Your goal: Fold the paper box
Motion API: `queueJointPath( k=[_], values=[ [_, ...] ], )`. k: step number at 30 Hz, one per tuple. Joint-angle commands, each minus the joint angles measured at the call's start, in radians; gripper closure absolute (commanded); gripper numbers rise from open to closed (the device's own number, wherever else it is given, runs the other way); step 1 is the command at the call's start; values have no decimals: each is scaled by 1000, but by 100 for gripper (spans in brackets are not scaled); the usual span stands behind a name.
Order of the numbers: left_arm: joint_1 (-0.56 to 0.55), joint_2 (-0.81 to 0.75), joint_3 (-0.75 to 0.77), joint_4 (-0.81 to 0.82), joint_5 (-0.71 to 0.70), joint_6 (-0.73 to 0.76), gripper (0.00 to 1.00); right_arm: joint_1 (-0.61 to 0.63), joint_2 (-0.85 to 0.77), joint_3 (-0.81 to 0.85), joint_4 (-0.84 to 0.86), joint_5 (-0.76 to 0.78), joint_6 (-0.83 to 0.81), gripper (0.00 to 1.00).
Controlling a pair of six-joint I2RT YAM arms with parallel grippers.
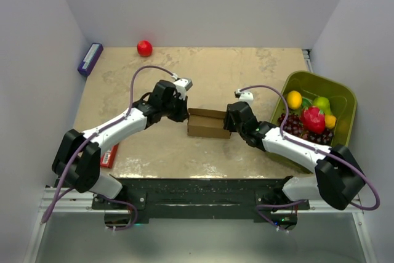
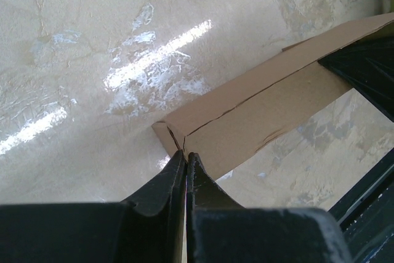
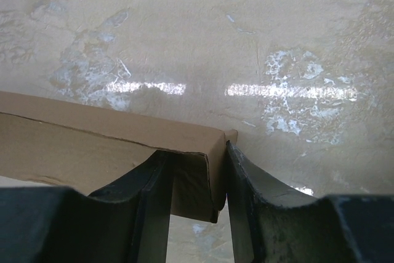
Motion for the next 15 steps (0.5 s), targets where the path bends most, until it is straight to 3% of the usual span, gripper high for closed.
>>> queueJointPath(
  k=[1, 15],
  values=[
    [-42, -17, -41, 65, 77, -48, 100, 13, 40, -15, -81, 4, -24, 62],
    [-78, -36, -123, 61, -16, -43, 100, 17, 35, -17, -83, 9, -21, 62]
  ],
)
